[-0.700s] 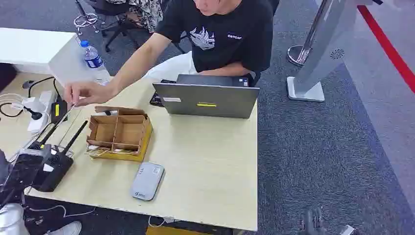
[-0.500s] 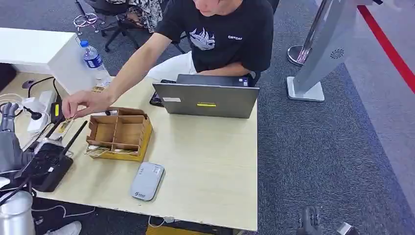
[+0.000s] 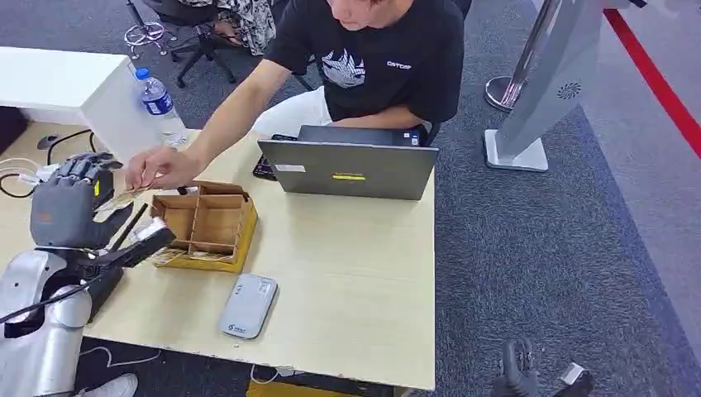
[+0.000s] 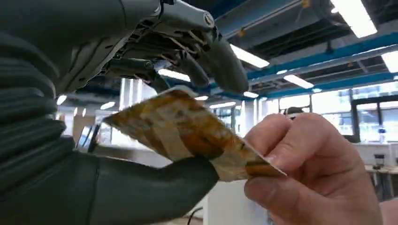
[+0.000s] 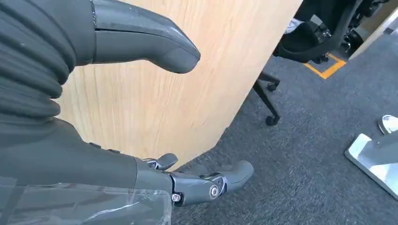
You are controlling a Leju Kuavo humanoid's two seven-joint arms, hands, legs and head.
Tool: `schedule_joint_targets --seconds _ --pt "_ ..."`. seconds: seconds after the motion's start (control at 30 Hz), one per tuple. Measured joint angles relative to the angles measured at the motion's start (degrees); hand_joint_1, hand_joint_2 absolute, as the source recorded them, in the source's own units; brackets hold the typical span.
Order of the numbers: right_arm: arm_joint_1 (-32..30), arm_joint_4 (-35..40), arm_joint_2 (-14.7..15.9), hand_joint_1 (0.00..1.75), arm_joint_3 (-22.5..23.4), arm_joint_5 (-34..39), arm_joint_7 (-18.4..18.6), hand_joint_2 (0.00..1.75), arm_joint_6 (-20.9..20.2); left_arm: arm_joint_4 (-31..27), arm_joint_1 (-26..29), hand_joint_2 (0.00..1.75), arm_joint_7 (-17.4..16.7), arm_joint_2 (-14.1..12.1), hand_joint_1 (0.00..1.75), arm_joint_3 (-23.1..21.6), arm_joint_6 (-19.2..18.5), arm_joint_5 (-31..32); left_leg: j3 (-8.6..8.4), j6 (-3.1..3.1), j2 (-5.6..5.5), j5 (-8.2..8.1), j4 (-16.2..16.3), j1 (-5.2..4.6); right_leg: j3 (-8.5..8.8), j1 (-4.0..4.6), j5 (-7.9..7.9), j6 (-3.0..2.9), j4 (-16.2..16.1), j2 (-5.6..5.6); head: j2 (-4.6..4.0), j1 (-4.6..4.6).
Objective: Pass the card to the sensor for recognition and then transmit it.
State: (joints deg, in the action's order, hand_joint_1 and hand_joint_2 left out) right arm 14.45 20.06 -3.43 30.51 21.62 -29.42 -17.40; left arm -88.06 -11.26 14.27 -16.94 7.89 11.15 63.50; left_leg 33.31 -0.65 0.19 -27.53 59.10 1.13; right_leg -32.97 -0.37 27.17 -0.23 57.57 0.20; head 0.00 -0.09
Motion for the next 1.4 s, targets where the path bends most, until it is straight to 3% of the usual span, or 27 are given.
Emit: schedule_joint_targets --seconds 0.33,0.6,0.83,1.0,1.1,1.4 --pt "0.74 0.02 -1.07 0.0 -0.15 -0.83 0.0 1.75 1.27 -0.15 -1.55 1.75 -3.93 -3.87 1.75 -9.24 9.03 15.64 0.03 0.0 -0.01 0.0 0.0 0.0 -0.01 0.0 0.0 0.0 0.02 0.0 0.0 0.0" --pt "0.43 0.39 -1.25 0.0 -0.13 0.48 -0.2 1.75 1.49 -5.82 6.53 1.75 -1.16 -2.1 1.75 -12.0 14.18 13.34 0.05 0.02 0.0 -0.03 0.0 -0.02 -0.02 0.0 0.01 0.01 0.0 0.01 0.0 -0.02" --pt "-0.06 0.81 -1.22 0.0 -0.11 1.38 -0.55 1.75 1.35 -10.82 13.69 1.75 3.33 -1.92 1.75 -13.72 8.95 5.34 0.06 0.03 0.0 -0.04 0.0 0.0 -0.03 0.0 0.02 0.02 0.0 0.01 0.0 0.0" --pt "-0.55 0.96 -0.87 0.0 0.04 2.32 -1.0 1.75 1.0 -13.79 20.15 1.75 6.03 -3.12 1.75 -14.22 1.49 1.46 0.05 0.02 0.0 -0.04 -0.01 0.0 -0.04 0.0 0.03 0.02 0.0 0.01 0.0 -0.02" --pt "-0.82 1.03 -0.66 0.0 0.24 2.29 -1.2 1.75 0.87 -14.03 22.83 1.75 5.21 -3.65 1.75 -15.27 -1.84 2.43 0.07 0.03 0.0 -0.04 -0.01 0.0 -0.05 0.0 0.03 0.02 -0.01 0.0 0.0 -0.02" --pt "-0.8 1.09 -0.61 0.0 0.35 2.03 -0.98 1.75 0.96 -11.56 23.24 1.75 3.19 -3.56 1.75 -17.77 -3.57 3.88 0.09 0.03 -0.03 -0.02 0.0 -0.01 -0.04 0.0 0.01 0.02 0.0 -0.03 0.0 0.0"
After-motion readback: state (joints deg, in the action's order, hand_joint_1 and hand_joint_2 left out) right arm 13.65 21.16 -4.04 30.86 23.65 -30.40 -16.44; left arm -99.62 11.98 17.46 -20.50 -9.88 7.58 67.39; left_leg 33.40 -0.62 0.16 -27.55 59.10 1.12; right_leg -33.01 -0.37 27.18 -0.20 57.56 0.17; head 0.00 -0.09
